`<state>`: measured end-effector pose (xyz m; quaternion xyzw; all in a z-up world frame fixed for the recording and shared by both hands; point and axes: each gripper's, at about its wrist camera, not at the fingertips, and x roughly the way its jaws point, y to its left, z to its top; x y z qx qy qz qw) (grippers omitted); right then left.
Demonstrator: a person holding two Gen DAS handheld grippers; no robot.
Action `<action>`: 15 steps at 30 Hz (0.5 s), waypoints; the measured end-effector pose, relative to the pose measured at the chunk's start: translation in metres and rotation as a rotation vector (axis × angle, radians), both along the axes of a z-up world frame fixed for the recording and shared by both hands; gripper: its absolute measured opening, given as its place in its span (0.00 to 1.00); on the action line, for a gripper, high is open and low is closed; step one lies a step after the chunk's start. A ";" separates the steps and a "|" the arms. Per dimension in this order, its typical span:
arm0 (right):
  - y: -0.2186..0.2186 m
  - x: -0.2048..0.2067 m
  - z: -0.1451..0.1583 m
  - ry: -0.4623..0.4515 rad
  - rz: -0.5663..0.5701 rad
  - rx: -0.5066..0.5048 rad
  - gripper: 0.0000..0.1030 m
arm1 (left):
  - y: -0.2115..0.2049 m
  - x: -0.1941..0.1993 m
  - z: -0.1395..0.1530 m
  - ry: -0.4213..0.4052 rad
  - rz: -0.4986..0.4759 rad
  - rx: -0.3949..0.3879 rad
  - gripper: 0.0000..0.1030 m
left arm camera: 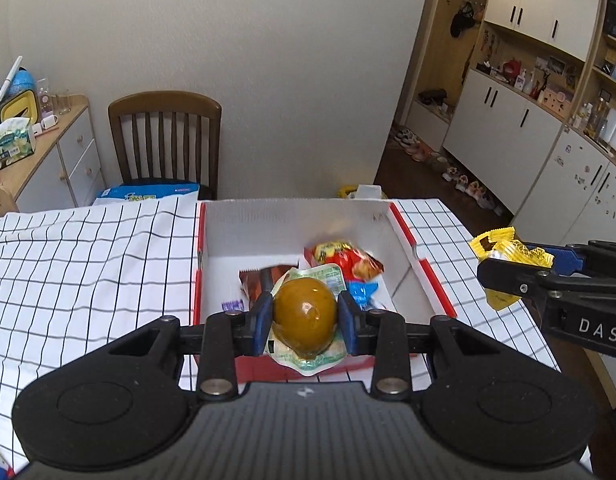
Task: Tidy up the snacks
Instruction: 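Carry the egg and yellow bag over the red box and lower them, then lower the egg and yellow bag into the box and open both tools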
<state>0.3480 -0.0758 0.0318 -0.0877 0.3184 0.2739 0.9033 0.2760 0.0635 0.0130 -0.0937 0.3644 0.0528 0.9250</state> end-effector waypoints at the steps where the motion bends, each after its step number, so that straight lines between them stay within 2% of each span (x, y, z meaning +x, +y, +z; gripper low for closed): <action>1: 0.001 0.003 0.000 -0.003 0.000 0.002 0.41 | 0.001 0.003 0.000 -0.001 0.004 0.002 0.33; 7: 0.007 0.024 -0.003 -0.002 0.000 0.003 0.41 | 0.007 0.021 -0.002 0.012 0.020 0.048 0.33; 15: 0.016 0.045 -0.019 0.013 0.010 -0.019 0.41 | 0.022 0.048 -0.017 0.054 0.053 0.058 0.33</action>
